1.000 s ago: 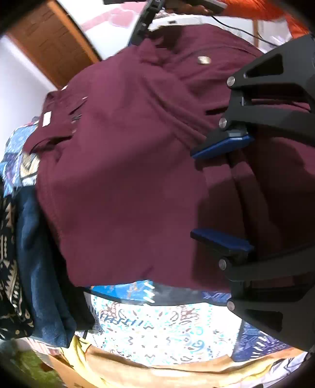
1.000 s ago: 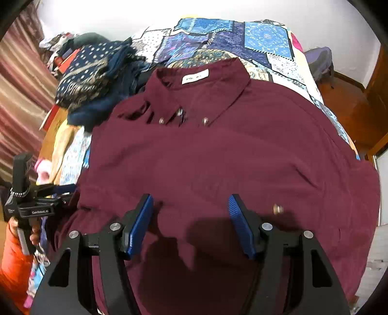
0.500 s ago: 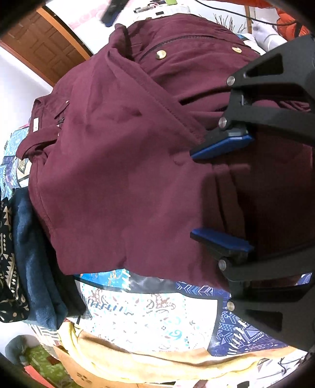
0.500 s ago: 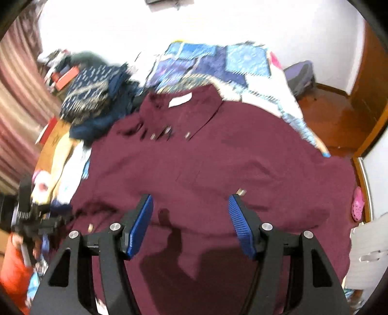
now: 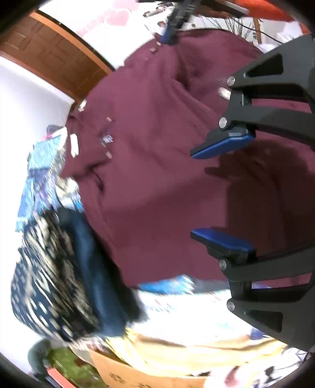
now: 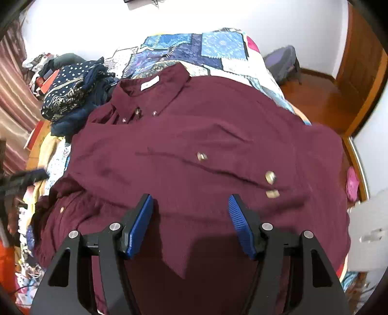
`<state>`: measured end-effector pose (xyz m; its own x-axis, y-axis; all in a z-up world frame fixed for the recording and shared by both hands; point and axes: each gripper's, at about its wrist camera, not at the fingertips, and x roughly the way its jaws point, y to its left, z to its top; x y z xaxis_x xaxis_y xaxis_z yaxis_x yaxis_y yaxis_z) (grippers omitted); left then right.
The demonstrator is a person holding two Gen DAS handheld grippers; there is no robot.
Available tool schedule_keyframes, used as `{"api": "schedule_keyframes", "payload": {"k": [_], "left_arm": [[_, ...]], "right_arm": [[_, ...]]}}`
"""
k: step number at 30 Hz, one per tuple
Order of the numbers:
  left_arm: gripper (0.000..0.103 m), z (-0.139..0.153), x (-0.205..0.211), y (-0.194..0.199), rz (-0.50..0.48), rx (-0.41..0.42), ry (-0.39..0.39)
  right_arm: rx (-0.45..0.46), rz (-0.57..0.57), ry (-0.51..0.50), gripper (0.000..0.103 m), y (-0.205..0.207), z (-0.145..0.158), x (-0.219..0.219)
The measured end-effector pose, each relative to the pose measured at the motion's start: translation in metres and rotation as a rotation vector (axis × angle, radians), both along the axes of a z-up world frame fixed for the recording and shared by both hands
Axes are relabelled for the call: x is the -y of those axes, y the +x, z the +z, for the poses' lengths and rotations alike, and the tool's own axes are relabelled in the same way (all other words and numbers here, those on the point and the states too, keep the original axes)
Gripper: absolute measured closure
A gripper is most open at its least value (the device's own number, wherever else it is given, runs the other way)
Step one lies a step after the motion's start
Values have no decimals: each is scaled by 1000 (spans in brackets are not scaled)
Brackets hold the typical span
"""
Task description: Fold large clothes
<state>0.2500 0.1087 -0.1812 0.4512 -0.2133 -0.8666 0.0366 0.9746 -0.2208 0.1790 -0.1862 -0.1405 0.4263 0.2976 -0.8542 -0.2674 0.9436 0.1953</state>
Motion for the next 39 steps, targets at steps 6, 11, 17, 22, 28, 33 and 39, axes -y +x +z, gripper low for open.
{"api": "schedule_keyframes", "payload": {"k": [6, 11, 17, 22, 28, 33, 39], "left_arm": [[45, -22, 52, 37, -94, -77, -65], [45, -30, 95, 20, -204, -76, 44], [45, -15, 117, 0, -232, -6, 181], [45, 9, 127, -7, -264, 51, 171], [45, 37, 150, 6, -264, 116, 121], [45, 46, 157, 27, -226, 142, 125], [45, 39, 152, 48, -174, 111, 76]], "right_arm": [[2, -47, -18, 42, -16, 3, 21], [40, -138, 3, 42, -27, 17, 52], [100, -297, 21, 42, -39, 30, 97], [118, -432, 87, 42, -49, 34, 139], [100, -550, 111, 42, -54, 24, 175], [28, -615, 198, 42, -49, -2, 199], [-104, -670, 344, 42, -42, -49, 221]]}}
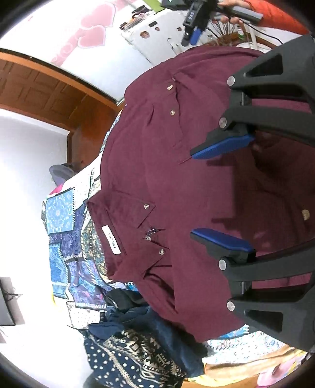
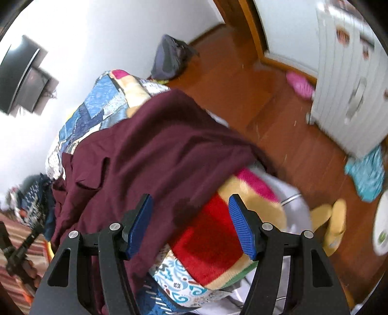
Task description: Fold large clothes
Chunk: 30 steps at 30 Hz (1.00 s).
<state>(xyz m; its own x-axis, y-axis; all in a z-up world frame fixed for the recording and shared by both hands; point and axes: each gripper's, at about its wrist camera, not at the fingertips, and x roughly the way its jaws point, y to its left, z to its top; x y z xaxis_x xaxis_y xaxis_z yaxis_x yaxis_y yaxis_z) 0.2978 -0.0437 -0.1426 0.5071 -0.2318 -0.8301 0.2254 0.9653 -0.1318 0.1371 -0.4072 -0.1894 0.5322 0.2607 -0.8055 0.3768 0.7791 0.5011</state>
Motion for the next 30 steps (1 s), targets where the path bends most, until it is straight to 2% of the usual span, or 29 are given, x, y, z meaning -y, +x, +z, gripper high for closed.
{"api": "schedule_keyframes", "payload": {"k": [3, 6, 10, 13, 16, 18, 19, 21, 22, 26, 28, 30], "left_arm": [[45, -9, 0, 2, 6, -24, 12], [45, -21, 0, 4, 3, -46, 56], [45, -32, -6, 4, 13, -62, 78], [45, -36, -11, 2, 18, -78, 64], [45, -37, -13, 0, 21, -75, 76], [45, -36, -16, -2, 26, -72, 74], [45, -35, -18, -3, 29, -70, 71], [45, -33, -22, -5, 38, -65, 61], [45, -31, -25, -7, 43, -60, 54], [45, -26, -32, -11, 55, -45, 39], [45, -23, -36, -14, 60, -37, 34], [45, -20, -40, -17, 66, -26, 32]], "right_arm": [[-18, -11, 78, 41, 6, -19, 6], [13, -8, 63, 41, 14, -22, 8], [34, -30, 107, 42, 30, -34, 14], [33, -67, 137, 48, 37, -44, 20], [30, -96, 124, 59, 43, -46, 23], [23, -105, 102, 75, 46, -44, 24], [25, -107, 89, 77, 46, -40, 22], [45, -102, 59, 89, 45, -32, 17], [59, -99, 36, 91, 44, -27, 14], [135, -96, -4, 93, 38, 0, 6], [165, -86, -17, 93, 36, 20, 0], [234, -55, -12, 93, 35, 47, -9]]}}
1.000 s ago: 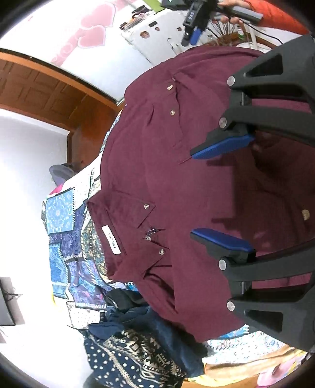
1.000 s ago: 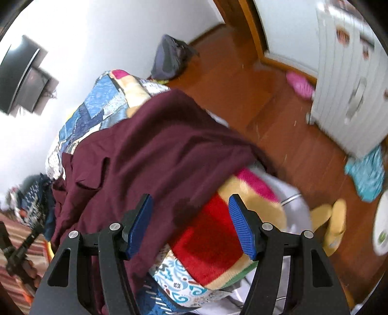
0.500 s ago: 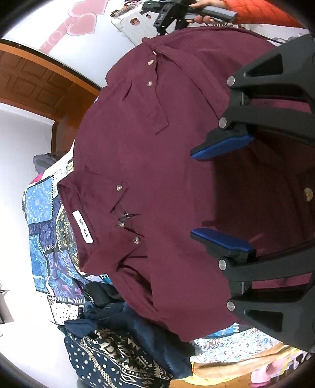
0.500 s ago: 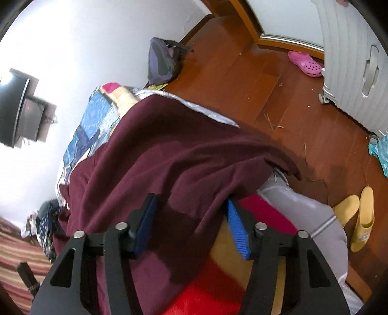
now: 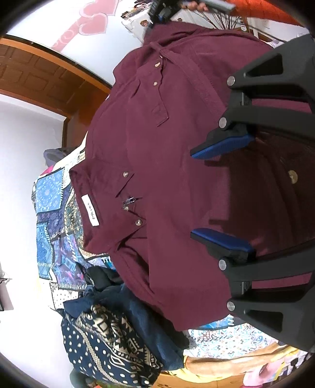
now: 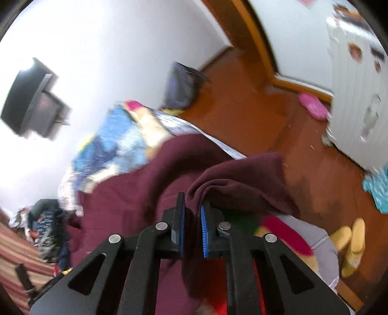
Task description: Fold large clothes
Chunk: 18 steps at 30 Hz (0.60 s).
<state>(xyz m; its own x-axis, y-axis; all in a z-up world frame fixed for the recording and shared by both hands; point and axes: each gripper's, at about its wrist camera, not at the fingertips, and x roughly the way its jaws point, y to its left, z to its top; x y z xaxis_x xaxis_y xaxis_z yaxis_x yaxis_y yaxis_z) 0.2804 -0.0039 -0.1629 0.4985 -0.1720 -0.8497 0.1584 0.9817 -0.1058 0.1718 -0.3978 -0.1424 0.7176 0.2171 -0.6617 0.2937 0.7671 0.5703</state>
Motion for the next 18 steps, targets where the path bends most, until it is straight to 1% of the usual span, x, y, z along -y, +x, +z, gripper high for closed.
{"api": "schedule_keyframes", "payload": {"k": [1, 2, 4, 7, 9, 10, 12, 13, 14, 15, 16, 18], "left_arm": [[45, 1, -2, -1, 3, 4, -1], [45, 1, -3, -2, 6, 7, -2], [45, 3, -7, -5, 13, 13, -10], [45, 5, -15, -9, 26, 20, -30], [45, 6, -19, -11, 35, 22, -42], [45, 6, -22, -12, 40, 23, -49], [45, 5, -25, -14, 45, 21, -60], [45, 5, -27, -14, 47, 20, -65], [45, 4, -29, -14, 49, 18, -69], [45, 3, -31, -15, 52, 15, -74], [45, 2, -33, -17, 55, 13, -79], [45, 0, -36, -19, 57, 9, -86]], "right_arm": [[54, 35, -11, 94, -2, 20, -9], [90, 59, -30, 94, -4, 34, -17], [181, 137, -92, 94, -9, 69, -44], [265, 273, -134, 94, -12, 97, -87], [281, 361, -160, 94, -12, 100, -116], [275, 397, -173, 94, -11, 100, -128], [232, 473, -215, 94, -11, 86, -159], [194, 506, -233, 94, -10, 73, -172], [163, 529, -235, 94, -8, 62, -178], [111, 556, -225, 93, -5, 45, -186], [60, 571, -222, 93, -3, 30, -191], [-7, 575, -266, 92, -3, 13, -203]]}}
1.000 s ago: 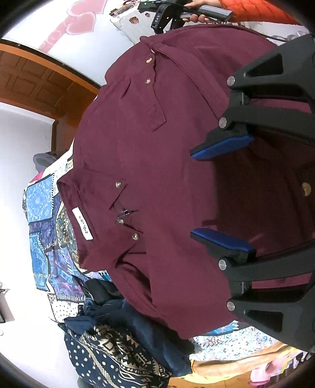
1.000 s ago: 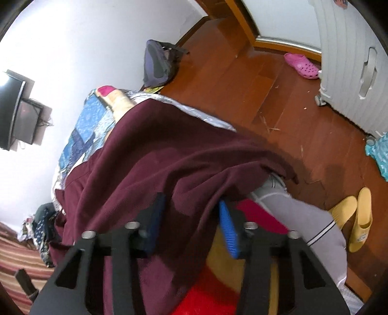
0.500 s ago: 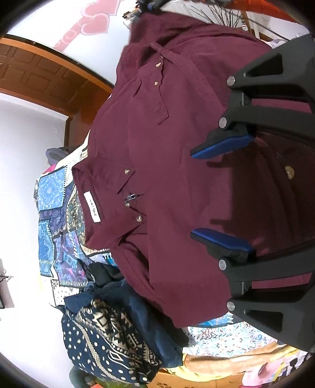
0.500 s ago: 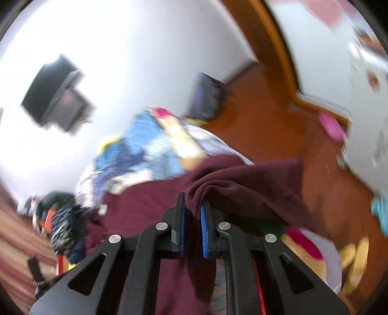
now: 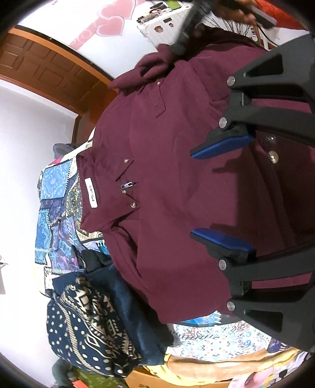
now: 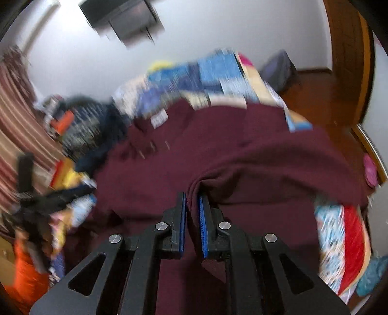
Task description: Fold large clothes
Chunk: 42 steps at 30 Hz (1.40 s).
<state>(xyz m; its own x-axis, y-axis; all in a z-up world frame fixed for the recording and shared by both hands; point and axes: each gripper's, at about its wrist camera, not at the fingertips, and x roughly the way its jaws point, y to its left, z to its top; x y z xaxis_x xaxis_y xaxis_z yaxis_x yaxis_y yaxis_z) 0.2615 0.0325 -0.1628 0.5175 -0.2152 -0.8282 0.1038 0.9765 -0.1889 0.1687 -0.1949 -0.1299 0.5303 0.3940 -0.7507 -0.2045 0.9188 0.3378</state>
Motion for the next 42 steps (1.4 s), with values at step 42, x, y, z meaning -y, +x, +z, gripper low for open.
{"api": "schedule_keyframes", "payload": {"k": [42], "left_arm": [[45, -3, 3, 23, 80, -10, 13]], "right_arm": [[-205, -653, 442, 51, 16, -72, 184]]}}
